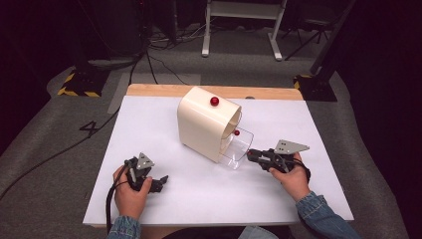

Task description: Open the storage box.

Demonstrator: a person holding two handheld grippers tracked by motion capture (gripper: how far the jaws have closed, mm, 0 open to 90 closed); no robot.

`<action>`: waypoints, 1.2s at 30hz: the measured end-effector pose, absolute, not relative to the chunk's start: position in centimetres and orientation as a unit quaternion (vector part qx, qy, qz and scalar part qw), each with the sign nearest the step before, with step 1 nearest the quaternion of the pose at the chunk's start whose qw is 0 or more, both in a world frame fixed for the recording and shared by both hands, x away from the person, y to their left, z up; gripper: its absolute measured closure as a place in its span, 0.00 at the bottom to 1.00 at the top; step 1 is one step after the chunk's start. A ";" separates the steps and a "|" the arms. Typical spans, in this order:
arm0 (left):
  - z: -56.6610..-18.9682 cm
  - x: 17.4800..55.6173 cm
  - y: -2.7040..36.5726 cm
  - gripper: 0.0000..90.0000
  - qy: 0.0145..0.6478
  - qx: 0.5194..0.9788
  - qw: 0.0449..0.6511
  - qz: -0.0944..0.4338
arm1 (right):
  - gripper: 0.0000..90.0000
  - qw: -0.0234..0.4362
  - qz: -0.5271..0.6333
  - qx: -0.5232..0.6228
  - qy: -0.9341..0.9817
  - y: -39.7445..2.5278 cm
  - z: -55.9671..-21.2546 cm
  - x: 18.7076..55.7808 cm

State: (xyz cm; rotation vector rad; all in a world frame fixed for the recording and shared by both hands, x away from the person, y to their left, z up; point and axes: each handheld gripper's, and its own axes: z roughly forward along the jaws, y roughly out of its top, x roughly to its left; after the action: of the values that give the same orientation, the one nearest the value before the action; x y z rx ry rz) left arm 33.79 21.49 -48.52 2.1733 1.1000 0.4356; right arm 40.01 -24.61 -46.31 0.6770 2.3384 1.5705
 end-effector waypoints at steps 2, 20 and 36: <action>-48.5 33.8 21.5 0.11 0.421 0.829 0.328 0.166 | 0.83 0.123 0.538 0.233 0.800 -25.0 -46.2 39.7; -48.5 33.8 21.5 0.11 0.420 0.830 0.327 0.166 | 0.82 0.112 0.523 0.248 0.807 -25.8 -47.0 39.3; -48.5 33.8 21.5 0.11 0.420 0.830 0.327 0.166 | 0.64 0.119 0.524 0.266 0.800 -27.2 -45.8 38.8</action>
State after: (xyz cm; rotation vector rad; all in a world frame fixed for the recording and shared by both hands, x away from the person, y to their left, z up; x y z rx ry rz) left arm 33.80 21.50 -48.51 2.1750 1.0998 0.4338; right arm 38.85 -27.25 -45.78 0.7787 2.3403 1.5311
